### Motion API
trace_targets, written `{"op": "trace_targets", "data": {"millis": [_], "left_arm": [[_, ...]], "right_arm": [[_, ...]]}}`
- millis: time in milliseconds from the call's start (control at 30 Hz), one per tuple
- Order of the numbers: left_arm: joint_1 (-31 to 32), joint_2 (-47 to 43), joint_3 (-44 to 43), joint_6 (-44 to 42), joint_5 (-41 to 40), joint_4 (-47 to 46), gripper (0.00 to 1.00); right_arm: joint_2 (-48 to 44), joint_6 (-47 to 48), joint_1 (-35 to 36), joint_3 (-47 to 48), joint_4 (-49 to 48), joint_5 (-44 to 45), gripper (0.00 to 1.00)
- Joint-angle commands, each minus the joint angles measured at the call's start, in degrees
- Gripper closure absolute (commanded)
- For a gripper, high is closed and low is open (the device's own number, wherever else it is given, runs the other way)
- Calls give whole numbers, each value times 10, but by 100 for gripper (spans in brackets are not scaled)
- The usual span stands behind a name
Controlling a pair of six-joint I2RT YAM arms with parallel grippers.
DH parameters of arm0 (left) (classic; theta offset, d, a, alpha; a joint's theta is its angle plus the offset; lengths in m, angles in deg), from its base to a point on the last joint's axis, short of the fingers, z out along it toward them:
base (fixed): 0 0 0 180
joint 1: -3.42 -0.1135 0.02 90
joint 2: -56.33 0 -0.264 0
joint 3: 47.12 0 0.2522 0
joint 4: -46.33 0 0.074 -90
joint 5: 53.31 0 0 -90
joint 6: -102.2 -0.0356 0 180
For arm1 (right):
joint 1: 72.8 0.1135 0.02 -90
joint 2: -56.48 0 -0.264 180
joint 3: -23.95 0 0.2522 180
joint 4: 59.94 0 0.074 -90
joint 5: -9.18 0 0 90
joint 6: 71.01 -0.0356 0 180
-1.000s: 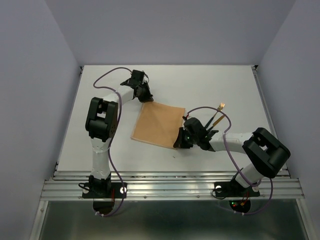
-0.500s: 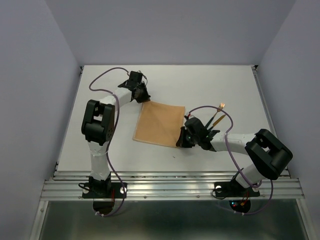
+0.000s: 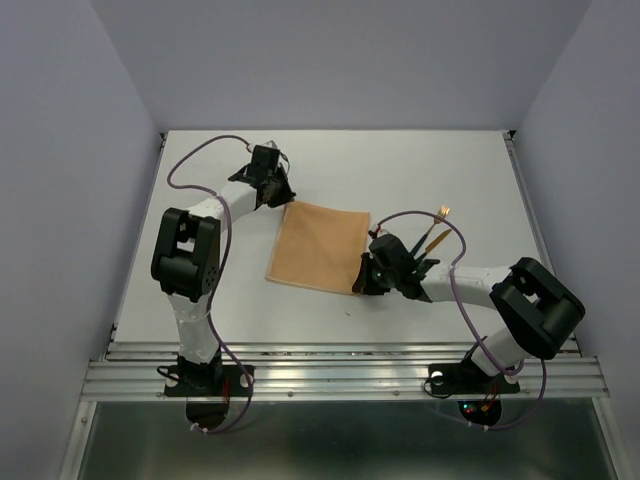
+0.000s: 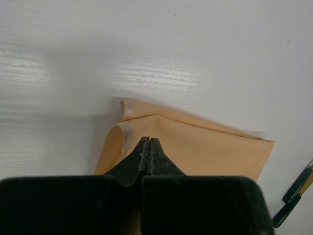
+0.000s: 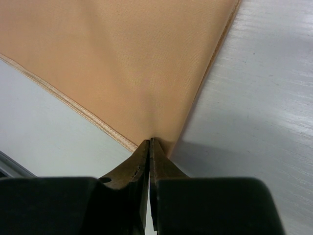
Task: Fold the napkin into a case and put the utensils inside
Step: Rotate the lower triangle-folded napkin at the center of the board.
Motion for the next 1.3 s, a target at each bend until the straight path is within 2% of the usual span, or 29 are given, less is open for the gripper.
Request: {"op": "trace_targets", "data": {"millis": [0, 400, 767, 1100, 1267], "left_arm": [[-1, 11, -5, -16, 11, -9, 100], [-2, 95, -66, -19, -34, 6, 100], [-3, 88, -66, -25, -36, 6, 100], [5, 21, -9, -18, 0, -7, 100], [13, -45, 9, -9, -3, -4, 100]], "right_arm": [[11, 13, -4, -2, 43, 29, 93], [0, 8, -4, -15, 44, 29, 93], [-22, 13, -15, -39, 64, 53, 93], [-57, 37, -77, -36, 92, 79, 91], [-46, 64, -122, 20, 95, 76, 80]]}}
